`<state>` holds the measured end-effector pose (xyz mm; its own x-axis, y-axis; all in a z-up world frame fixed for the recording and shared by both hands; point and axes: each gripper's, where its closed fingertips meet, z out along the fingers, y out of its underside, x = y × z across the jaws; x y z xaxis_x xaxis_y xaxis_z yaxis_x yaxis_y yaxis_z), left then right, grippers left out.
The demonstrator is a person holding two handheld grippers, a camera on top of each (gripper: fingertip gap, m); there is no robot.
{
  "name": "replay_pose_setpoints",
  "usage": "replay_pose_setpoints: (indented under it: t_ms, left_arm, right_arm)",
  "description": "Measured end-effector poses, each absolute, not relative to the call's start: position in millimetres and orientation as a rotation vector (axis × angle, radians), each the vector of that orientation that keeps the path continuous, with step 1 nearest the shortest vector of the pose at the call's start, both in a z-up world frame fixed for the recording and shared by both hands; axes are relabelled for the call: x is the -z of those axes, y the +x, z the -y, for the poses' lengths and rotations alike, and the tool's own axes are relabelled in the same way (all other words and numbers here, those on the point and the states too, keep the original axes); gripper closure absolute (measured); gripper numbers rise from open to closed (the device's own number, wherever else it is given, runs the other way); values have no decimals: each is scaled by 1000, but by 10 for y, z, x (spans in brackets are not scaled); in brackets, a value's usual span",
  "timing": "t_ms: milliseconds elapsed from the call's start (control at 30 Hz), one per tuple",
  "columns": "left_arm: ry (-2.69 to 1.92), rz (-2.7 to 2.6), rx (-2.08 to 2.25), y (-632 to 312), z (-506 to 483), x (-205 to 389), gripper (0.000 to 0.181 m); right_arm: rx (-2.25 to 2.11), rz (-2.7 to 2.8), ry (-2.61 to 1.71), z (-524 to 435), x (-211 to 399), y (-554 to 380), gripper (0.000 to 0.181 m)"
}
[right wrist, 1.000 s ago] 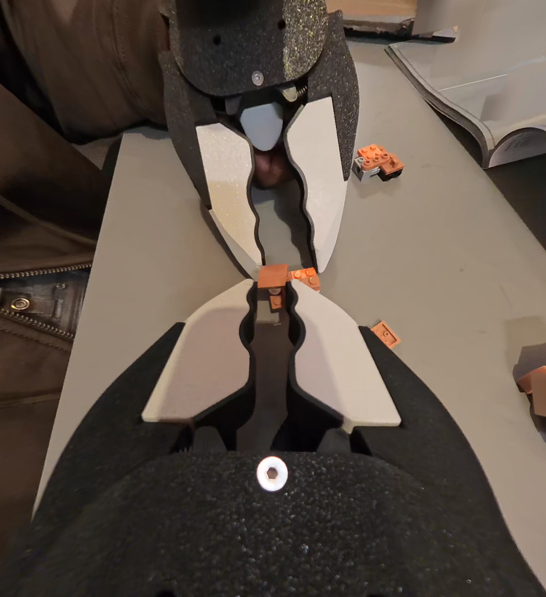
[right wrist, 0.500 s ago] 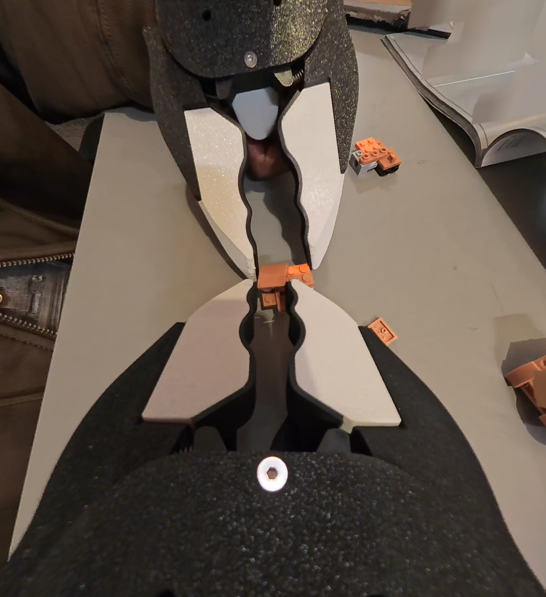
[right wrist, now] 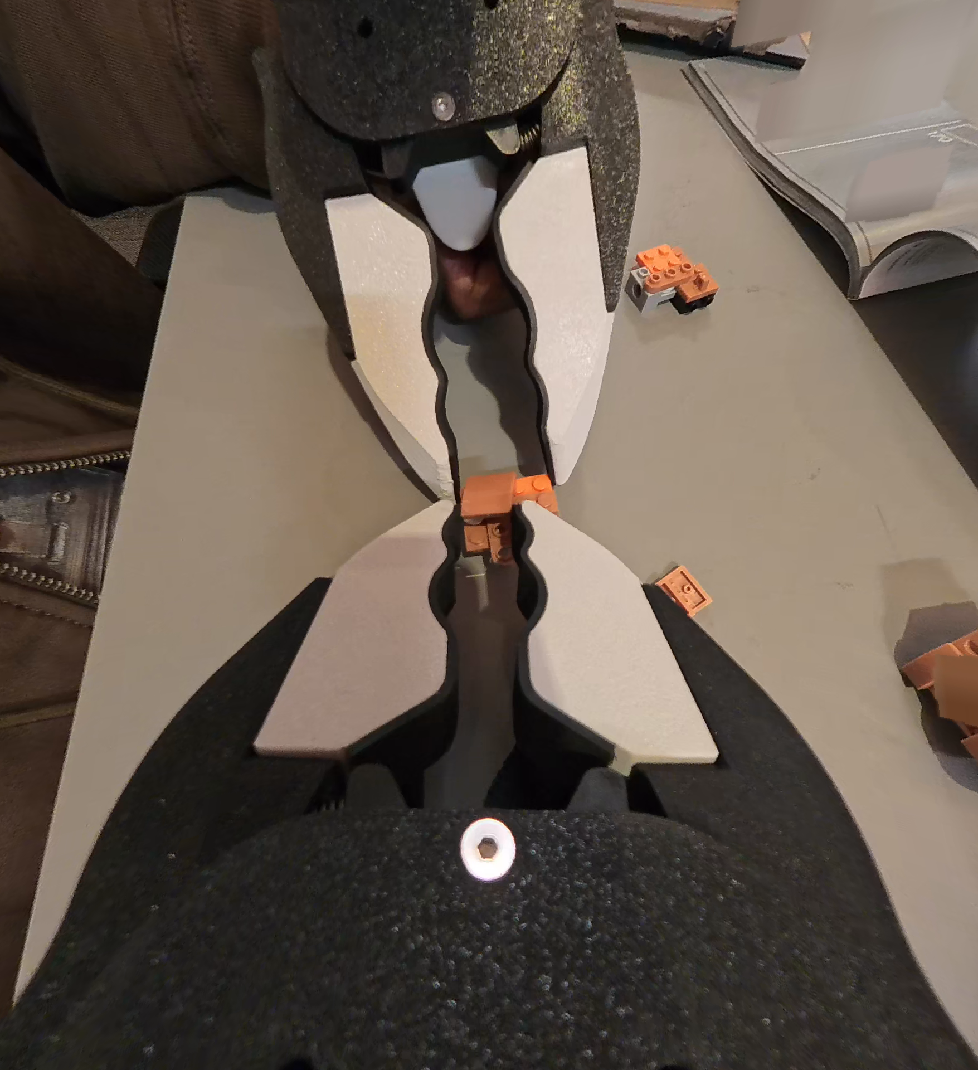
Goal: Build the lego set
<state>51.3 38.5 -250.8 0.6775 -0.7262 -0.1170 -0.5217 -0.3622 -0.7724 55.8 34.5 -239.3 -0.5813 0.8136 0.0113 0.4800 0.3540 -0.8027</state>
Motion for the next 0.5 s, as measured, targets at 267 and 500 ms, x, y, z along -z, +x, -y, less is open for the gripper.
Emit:
replay_pose_setpoints:
  t_ms: [267, 500]
  left_arm:
    - [-2032, -977, 305, 526, -380, 2500, 148]
    - [-2019, -996, 295, 513, -376, 2500, 148]
  right_arm:
    - [-1089, 2213, -1128, -343, 2399, 556, 165]
    - [-999, 2167, -1188, -401, 2398, 528, 165]
